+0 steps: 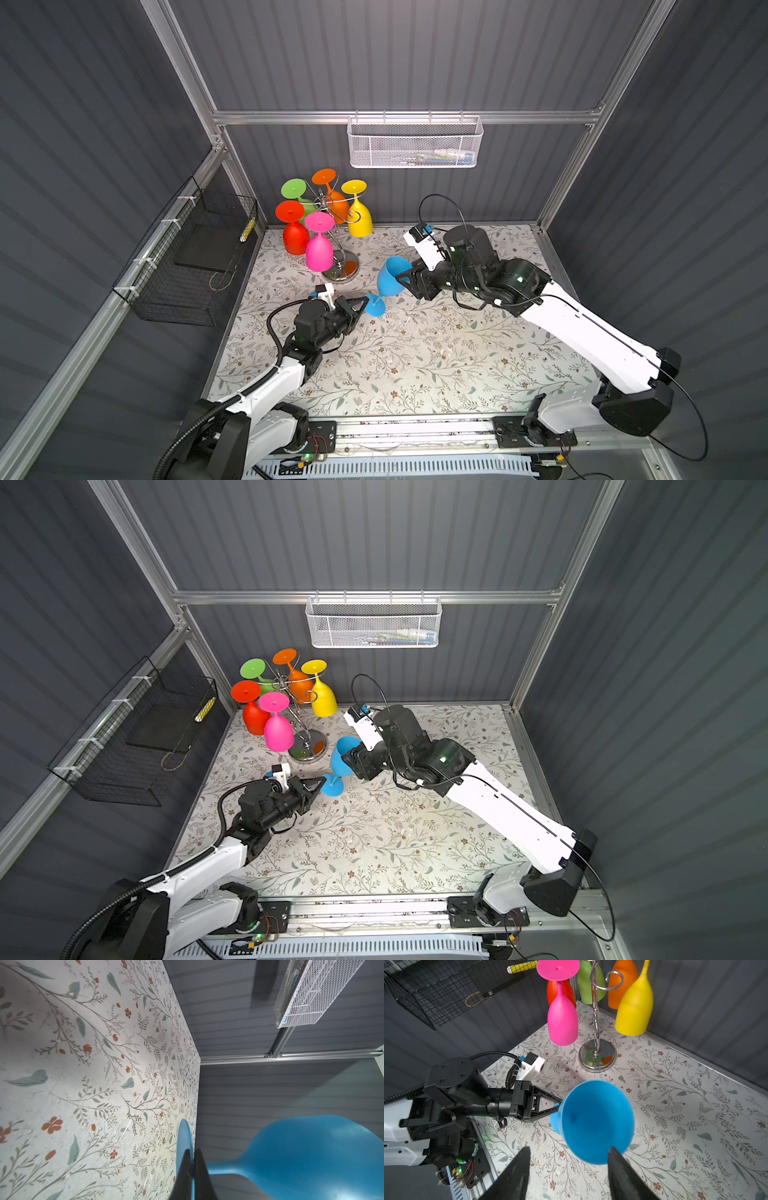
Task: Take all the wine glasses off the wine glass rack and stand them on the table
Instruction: 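Close the right gripper on the blue glass stem beside the left gripper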
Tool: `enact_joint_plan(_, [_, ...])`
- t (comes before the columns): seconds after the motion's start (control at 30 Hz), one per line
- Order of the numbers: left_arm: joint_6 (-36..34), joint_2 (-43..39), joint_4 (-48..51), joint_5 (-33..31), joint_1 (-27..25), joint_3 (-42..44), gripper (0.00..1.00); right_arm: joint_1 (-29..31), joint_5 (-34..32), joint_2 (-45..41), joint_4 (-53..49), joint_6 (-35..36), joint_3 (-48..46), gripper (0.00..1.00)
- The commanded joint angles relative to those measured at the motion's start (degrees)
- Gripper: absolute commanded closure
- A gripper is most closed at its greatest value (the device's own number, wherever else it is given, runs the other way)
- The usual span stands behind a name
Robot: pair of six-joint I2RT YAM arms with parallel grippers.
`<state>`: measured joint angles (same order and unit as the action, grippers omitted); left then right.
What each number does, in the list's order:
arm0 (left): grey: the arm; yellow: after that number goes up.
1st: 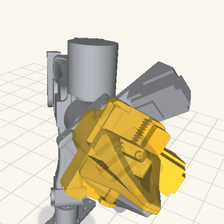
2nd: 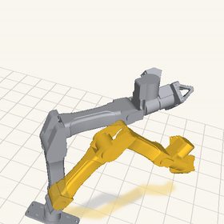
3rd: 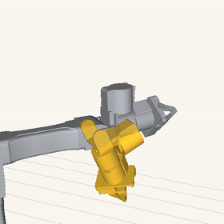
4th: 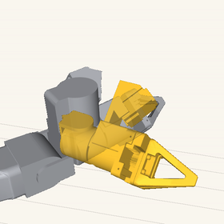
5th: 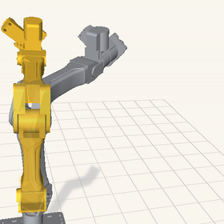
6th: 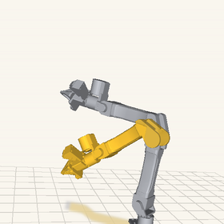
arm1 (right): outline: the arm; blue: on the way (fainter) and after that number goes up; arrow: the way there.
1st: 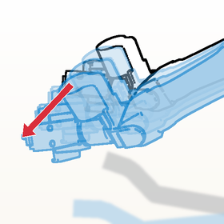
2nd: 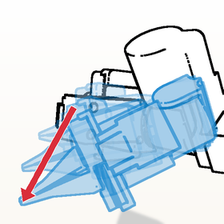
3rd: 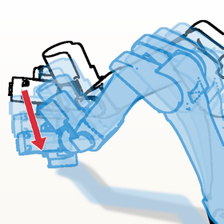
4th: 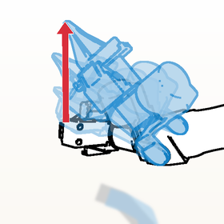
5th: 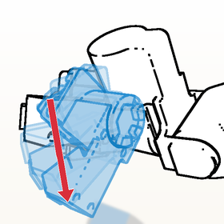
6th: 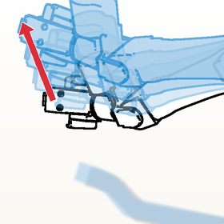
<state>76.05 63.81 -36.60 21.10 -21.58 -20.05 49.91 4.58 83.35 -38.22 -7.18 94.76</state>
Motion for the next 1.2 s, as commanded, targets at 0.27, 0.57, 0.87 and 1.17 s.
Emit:
enact_joint_plan(0.27, [-0.21,5.79,-16.02,3.65,0.31,2.03,1.00,-0.12,2.36,8.92,-7.72,2.21,9.62,0.45])
enact_joint_plan(0.57, [0.35,7.21,-18.74,3.19,0.31,2.74,1.00,0.49,2.80,11.18,-8.45,1.87,10.53,0.59])
enact_joint_plan(0.87, [0.60,7.16,-19.36,2.00,0.31,3.66,1.00,1.02,3.03,12.47,-8.72,1.81,10.64,0.92])
enact_joint_plan(1.17, [0.14,5.98,-18.56,1.47,0.31,4.22,0.36,-0.73,1.05,12.63,-9.58,3.07,10.79,1.00])
